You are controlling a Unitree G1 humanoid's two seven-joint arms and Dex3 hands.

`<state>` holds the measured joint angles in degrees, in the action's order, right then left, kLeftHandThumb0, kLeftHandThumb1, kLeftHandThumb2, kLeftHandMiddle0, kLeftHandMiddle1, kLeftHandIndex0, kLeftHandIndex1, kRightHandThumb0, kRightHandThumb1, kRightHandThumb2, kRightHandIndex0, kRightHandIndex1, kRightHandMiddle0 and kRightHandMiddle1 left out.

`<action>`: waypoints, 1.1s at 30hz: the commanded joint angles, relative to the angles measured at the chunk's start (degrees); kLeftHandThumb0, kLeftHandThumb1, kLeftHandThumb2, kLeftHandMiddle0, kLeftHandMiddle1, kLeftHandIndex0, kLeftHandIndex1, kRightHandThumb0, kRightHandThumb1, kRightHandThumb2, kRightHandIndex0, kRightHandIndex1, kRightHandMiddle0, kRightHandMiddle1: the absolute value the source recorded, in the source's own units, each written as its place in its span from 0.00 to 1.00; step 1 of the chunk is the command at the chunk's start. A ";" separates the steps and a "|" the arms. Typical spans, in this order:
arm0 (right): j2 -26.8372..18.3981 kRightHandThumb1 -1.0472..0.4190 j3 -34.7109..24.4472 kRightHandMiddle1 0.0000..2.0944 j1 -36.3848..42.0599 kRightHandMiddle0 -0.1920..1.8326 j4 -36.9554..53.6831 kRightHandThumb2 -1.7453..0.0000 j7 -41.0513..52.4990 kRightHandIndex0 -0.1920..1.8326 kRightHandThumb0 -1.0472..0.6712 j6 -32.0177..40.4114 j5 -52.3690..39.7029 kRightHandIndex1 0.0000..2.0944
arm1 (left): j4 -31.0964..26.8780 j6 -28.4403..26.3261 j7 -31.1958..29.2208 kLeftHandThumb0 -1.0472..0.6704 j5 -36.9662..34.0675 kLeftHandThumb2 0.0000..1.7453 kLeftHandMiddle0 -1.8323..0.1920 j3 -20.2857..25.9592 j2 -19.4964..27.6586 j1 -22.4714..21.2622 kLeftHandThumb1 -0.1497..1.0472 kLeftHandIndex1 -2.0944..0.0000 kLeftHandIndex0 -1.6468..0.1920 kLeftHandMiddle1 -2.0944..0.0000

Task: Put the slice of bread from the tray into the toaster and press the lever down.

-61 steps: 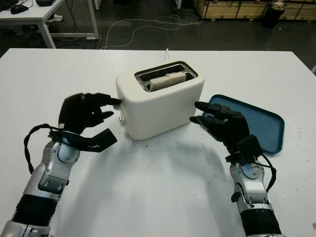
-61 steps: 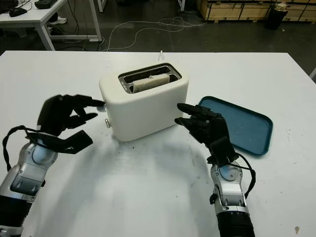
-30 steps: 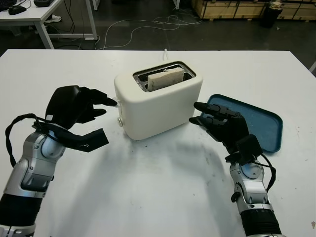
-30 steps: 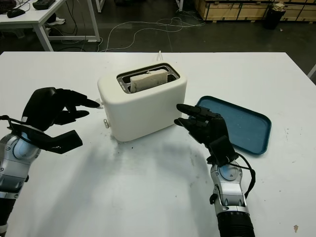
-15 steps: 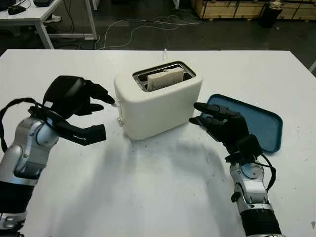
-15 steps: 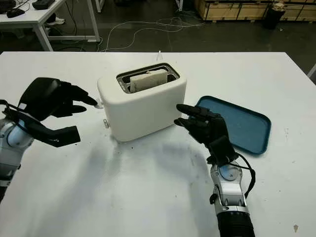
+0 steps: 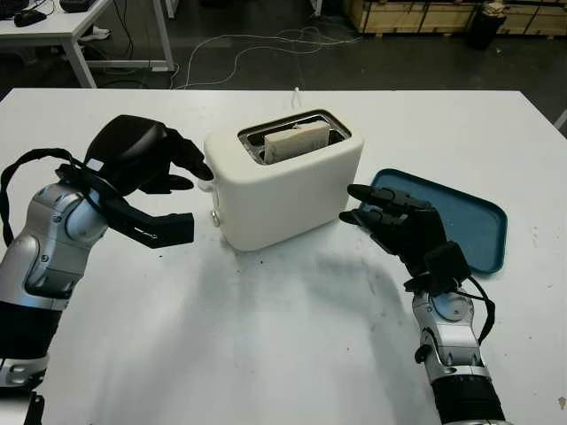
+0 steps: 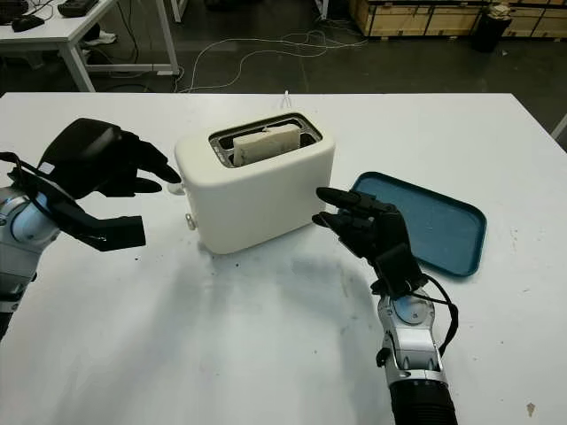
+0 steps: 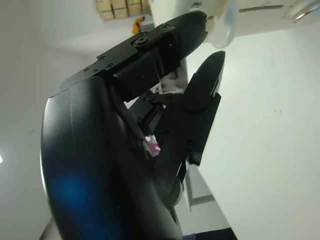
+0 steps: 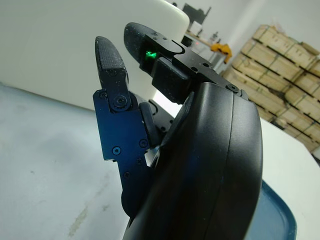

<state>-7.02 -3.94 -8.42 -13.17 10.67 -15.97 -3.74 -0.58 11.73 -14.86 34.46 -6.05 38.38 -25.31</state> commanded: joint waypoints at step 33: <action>-0.35 0.09 -0.21 0.00 0.08 0.61 0.38 1.00 0.50 0.62 0.34 0.28 -0.59 0.13 | 6.03 4.00 0.41 0.50 2.58 0.00 0.44 -3.51 0.81 -3.47 0.73 1.00 0.18 0.33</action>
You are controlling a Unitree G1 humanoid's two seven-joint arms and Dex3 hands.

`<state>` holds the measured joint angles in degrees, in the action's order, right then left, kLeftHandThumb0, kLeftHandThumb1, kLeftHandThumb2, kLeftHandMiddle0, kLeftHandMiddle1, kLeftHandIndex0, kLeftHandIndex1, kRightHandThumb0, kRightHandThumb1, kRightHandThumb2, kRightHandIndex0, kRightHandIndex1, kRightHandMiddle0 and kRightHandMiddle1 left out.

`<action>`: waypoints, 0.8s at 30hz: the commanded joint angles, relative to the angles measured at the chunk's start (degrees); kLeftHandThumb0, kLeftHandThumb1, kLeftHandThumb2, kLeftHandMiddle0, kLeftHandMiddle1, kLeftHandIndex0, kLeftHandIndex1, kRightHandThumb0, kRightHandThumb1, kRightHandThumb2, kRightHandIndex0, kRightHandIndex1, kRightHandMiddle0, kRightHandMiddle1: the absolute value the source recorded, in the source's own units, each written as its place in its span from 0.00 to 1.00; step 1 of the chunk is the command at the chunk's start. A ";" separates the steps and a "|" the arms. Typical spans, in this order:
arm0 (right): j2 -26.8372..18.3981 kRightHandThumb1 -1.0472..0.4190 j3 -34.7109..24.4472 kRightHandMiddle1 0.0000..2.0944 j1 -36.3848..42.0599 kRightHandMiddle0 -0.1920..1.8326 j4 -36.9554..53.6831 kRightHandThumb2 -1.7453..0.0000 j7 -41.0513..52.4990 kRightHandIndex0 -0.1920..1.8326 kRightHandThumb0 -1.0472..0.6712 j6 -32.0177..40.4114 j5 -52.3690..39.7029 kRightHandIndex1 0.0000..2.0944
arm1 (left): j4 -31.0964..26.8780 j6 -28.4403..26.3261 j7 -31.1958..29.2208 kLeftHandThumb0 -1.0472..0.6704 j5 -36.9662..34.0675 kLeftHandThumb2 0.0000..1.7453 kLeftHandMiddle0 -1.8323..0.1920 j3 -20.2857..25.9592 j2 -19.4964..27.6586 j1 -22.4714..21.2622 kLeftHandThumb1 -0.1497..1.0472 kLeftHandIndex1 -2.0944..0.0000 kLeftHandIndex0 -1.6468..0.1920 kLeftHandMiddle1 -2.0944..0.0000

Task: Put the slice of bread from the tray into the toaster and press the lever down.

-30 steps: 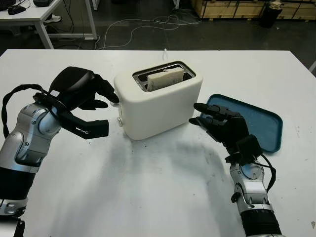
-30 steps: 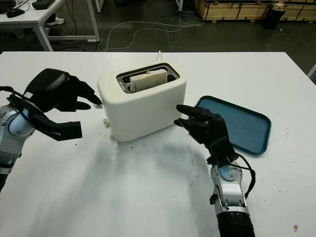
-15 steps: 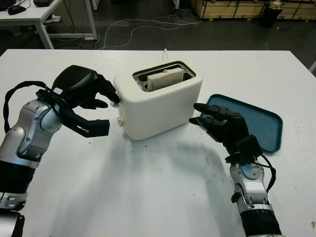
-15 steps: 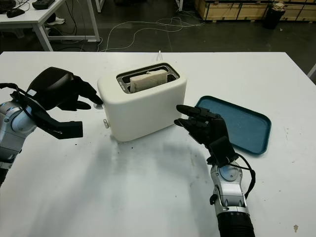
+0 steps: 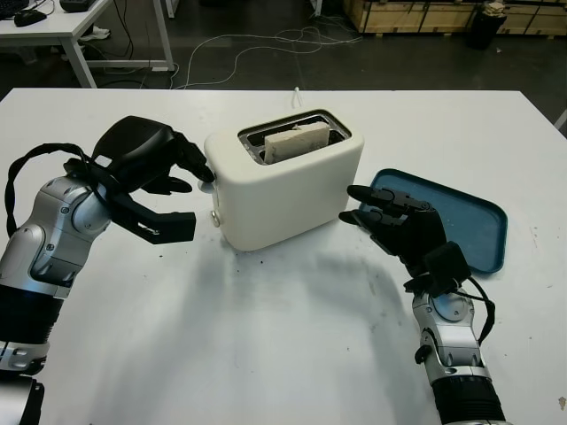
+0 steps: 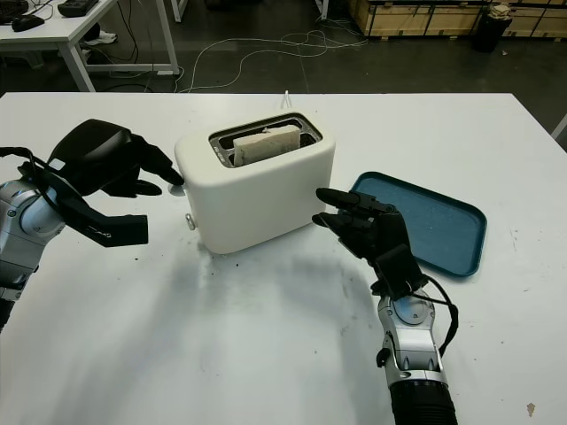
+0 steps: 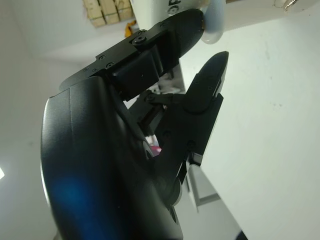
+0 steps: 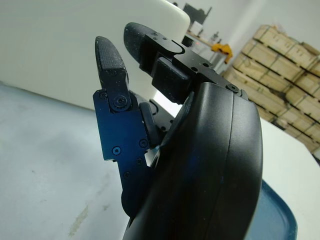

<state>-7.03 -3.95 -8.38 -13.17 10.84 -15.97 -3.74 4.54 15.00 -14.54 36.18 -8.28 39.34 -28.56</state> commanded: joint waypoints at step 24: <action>-0.53 0.09 -0.47 0.00 0.04 0.62 0.48 1.00 0.56 0.62 0.34 1.43 -0.75 0.12 | 23.12 -4.55 10.56 0.51 3.78 0.00 0.48 -19.70 -25.98 8.02 0.84 1.00 0.24 0.47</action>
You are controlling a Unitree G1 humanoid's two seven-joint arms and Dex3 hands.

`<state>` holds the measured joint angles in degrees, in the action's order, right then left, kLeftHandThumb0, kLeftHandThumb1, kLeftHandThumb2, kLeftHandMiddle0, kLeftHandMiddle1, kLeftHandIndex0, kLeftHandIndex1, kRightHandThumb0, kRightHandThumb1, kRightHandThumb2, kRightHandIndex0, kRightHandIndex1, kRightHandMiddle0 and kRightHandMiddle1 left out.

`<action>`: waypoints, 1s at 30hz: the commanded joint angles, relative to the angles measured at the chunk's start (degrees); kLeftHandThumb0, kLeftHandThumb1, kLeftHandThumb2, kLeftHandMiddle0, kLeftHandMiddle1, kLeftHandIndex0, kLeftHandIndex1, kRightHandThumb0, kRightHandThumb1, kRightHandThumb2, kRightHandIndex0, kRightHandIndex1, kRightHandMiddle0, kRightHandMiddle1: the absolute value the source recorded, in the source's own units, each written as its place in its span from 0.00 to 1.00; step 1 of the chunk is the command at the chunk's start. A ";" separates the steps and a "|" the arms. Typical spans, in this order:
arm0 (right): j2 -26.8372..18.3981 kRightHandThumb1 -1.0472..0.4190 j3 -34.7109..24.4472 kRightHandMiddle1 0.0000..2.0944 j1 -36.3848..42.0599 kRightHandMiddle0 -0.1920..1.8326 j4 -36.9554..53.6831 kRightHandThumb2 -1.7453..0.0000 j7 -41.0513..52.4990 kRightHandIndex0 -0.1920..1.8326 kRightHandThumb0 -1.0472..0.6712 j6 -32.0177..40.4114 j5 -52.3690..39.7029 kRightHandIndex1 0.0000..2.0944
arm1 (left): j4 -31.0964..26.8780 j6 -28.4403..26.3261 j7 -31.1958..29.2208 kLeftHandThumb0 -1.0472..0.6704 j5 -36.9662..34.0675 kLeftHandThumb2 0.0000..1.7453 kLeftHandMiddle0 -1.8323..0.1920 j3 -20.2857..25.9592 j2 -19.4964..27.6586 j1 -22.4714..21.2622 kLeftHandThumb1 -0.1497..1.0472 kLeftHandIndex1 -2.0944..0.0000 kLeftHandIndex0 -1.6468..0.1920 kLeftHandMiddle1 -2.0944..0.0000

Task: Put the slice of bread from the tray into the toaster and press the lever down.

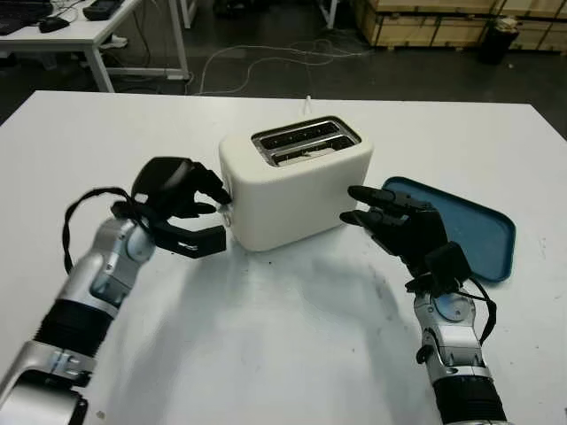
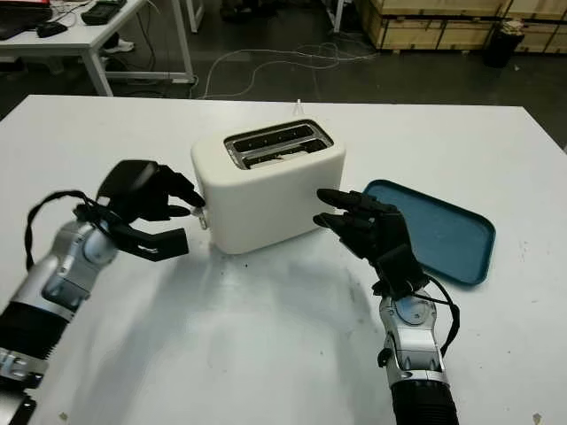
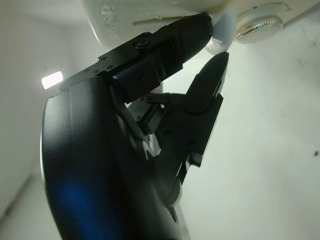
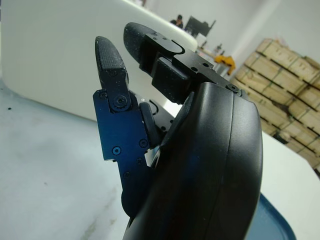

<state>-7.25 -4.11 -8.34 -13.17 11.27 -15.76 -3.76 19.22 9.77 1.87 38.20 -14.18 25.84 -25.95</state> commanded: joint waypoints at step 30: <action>-0.26 0.09 -0.43 0.00 0.07 0.62 -0.45 1.00 0.06 0.63 0.33 0.18 -0.54 0.12 | -3.25 3.71 -3.47 0.54 -4.26 0.00 0.50 -6.82 -4.71 5.55 0.83 0.99 0.24 0.45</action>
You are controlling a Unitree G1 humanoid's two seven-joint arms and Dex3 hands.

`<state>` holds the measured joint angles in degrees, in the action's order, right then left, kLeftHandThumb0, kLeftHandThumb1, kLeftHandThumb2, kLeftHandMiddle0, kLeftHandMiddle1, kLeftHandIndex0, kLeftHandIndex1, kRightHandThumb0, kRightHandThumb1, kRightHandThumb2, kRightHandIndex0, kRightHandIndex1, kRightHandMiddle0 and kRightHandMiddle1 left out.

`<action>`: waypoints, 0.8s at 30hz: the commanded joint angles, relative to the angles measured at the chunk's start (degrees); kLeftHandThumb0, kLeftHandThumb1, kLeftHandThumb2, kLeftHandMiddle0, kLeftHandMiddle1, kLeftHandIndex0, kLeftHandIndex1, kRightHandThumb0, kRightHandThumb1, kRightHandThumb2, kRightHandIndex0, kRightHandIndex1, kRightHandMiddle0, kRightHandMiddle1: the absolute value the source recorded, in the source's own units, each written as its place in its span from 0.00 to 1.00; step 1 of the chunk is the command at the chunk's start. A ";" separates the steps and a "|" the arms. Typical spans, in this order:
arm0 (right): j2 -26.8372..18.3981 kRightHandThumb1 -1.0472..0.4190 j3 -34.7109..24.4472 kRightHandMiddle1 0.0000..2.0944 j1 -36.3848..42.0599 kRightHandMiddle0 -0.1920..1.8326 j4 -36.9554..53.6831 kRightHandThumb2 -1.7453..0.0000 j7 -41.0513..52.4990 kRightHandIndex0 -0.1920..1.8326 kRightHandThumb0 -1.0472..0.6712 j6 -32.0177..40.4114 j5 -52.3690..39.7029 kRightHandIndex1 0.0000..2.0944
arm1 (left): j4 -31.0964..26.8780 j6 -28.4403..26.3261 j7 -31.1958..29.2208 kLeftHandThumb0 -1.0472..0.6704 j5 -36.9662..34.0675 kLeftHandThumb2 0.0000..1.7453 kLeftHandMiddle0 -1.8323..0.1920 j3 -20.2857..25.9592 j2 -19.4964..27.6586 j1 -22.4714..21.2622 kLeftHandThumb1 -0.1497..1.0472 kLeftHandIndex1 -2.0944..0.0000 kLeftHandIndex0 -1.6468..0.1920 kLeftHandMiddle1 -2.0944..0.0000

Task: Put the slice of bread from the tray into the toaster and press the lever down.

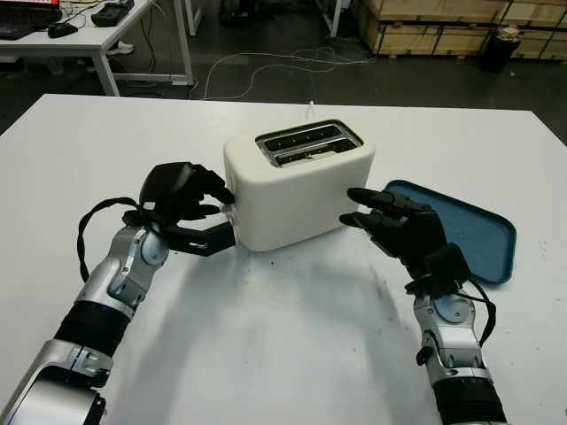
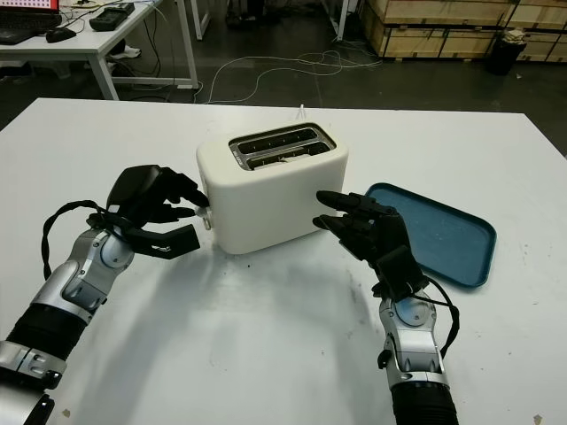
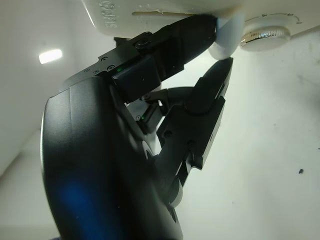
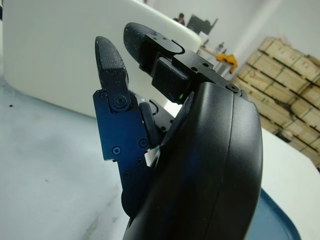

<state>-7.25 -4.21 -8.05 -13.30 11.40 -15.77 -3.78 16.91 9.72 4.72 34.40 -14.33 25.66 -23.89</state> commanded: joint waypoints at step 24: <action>-0.12 0.09 -0.02 0.00 -0.57 0.62 0.08 1.00 0.18 0.63 0.33 1.05 -0.68 0.12 | -18.30 1.17 -5.52 0.56 -6.21 0.00 0.46 9.18 3.88 5.48 0.80 0.99 0.22 0.35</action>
<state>-7.24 -4.11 -8.07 -13.34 11.46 -15.75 -3.80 0.40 9.27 -0.36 29.13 -4.96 30.07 -17.57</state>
